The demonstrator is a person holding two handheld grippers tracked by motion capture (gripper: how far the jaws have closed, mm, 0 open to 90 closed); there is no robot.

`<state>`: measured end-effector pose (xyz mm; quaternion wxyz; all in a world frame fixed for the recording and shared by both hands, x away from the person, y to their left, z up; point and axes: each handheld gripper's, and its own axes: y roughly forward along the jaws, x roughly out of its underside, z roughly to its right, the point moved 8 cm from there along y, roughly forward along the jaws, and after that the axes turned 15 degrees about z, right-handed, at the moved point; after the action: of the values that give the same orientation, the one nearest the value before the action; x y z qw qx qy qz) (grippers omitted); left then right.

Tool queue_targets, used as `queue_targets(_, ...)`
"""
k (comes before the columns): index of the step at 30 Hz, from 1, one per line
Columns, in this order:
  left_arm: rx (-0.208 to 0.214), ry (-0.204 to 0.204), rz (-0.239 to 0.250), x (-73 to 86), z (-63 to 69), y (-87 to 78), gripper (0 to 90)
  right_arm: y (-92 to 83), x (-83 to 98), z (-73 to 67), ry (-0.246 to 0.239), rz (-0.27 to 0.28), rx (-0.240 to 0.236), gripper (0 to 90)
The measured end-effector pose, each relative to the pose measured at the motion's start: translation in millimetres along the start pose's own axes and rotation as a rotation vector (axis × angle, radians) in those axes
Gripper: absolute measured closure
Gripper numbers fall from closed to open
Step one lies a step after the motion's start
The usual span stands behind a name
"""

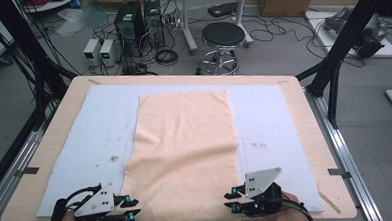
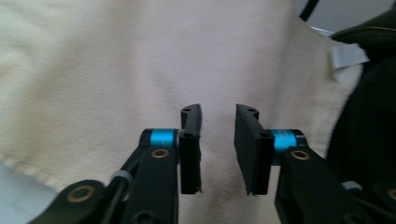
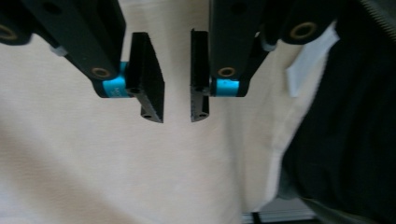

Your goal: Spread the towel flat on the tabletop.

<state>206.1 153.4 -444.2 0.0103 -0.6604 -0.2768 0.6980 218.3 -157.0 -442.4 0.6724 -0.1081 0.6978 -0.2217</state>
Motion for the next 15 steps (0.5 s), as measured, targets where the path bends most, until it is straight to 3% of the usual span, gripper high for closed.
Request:
queue_targets(4, -0.122, -0.001, -0.037, 16.4, -35.6, 19.4, 57.4, 11.5, 10.0, 31.4, 0.033, -0.03, 0.09, 64.8)
queue_targets(6, -0.17, -0.037, -0.07, 26.6, -57.2, 27.6, 53.8, 19.6, 18.0, 50.4, 0.047, -0.046, 0.134, 60.1)
queue_targets(8, -0.175, -0.083, -0.107, 37.6, -71.7, 34.3, 54.3, 27.2, 25.1, 66.1, 0.082, -0.05, 0.155, 58.8)
queue_targets(9, -0.155, -0.121, -0.081, 38.1, -74.2, 36.1, 55.9, 30.8, 29.9, 71.5, 0.097, -0.074, 0.158, 58.8)
queue_targets(11, -0.153, -0.117, -0.076, 37.4, -77.7, 36.6, 69.8, 38.9, 38.1, 77.2, 0.122, -0.106, 0.143, 66.5)
queue_targets(12, -0.145, -0.115, -0.078, 36.7, -77.3, 37.6, 78.2, 39.9, 37.0, 79.2, 0.121, -0.091, 0.135, 78.7)
queue_targets(13, -0.148, -0.102, -0.085, 36.0, -77.2, 38.9, 83.1, 40.4, 36.0, 79.2, 0.122, -0.102, 0.109, 84.4)
queue_targets(15, -0.177, -0.08, -0.091, 33.0, -80.1, 41.5, 84.8, 43.6, 33.3, 83.1, 0.107, -0.118, 0.096, 86.2)
